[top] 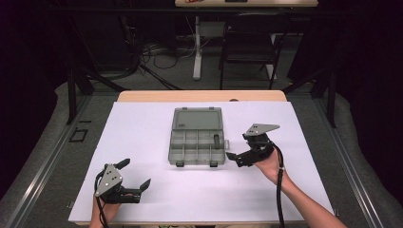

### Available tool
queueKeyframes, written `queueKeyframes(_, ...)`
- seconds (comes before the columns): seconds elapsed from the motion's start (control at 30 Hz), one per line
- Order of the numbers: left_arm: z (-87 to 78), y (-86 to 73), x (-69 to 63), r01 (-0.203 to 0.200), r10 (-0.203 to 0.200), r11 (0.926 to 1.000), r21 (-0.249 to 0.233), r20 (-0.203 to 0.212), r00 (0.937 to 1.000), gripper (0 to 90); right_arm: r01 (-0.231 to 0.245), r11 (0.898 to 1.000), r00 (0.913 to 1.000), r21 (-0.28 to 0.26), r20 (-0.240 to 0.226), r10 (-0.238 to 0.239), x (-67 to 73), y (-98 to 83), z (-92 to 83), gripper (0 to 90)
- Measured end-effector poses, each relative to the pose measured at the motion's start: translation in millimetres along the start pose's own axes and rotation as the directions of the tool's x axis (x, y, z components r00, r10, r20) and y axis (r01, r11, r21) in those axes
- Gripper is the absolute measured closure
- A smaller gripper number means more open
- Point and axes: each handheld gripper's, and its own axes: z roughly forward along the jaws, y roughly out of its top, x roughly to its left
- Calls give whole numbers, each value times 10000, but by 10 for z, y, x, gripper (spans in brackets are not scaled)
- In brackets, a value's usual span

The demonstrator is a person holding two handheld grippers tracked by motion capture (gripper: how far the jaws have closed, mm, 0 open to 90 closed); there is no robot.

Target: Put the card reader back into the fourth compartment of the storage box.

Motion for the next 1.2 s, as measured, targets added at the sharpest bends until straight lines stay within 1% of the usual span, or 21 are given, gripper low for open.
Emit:
queueKeyframes(0.13,2,-5,10,93,-93,10000,-25,-35,10000,0,119,9999,9999,-40,66,-118,33,-66,-78,2)
queueKeyframes(0.2,11,-8,12,143,-143,9999,8,-5,9999,0,81,9999,9999,-98,87,-80,39,-102,-117,2)
queueKeyframes(0.33,-1,-1,2,34,-34,10000,-5,-15,10000,0,101,9999,9997,-83,219,-99,40,-189,-183,2)
queueKeyframes(0.43,-10,-7,3,129,-130,9999,-53,-30,9999,0,86,9999,9993,-90,362,-82,39,-262,-243,5)
queueKeyframes(0.47,-11,-7,6,107,-107,9999,-42,-37,9999,0,71,9999,9990,-72,436,-68,37,-287,-263,6)
queueKeyframes(0.53,-6,-8,12,152,-152,9998,-102,-56,9999,0,60,10000,9989,-75,456,-56,29,-332,-301,7)
queueKeyframes(0.6,2,-12,19,228,-228,9997,-63,-58,9997,0,-33,9999,9989,-122,464,38,27,-373,-334,7)
queueKeyframes(0.7,9,-16,9,222,-222,9998,-1,0,9998,0,45,9998,9981,-213,614,-32,40,-438,-394,6)
queueKeyframes(0.73,8,-13,6,146,-146,9999,-25,1,9999,0,66,9998,9979,-193,645,-54,42,-461,-409,5)
queueKeyframes(0.8,4,-4,5,60,-60,10000,-48,-31,10000,0,150,9994,9969,-322,773,-125,43,-507,-443,5)
queueKeyframes(0.87,3,-6,8,114,-114,9999,-37,-49,9999,0,111,9992,9971,-372,753,-82,46,-549,-474,3)
queueKeyframes(0.97,3,-14,8,156,-156,9999,-51,-49,9999,0,227,9989,9966,-405,795,-194,50,-613,-517,1)
queueKeyframes(1.03,-2,-12,14,132,-132,9999,-49,-54,9999,0,178,9990,9966,-404,815,-145,54,-661,-543,0)
queueKeyframes(1.07,-4,-12,13,130,-130,9999,-52,-58,9999,0,211,9986,9962,-493,852,-169,54,-685,-551,0)
queueKeyframes(1.2,-13,-13,11,123,-123,9999,-53,-69,9999,0,50,9987,9957,-510,927,-2,55,-780,-584,0)
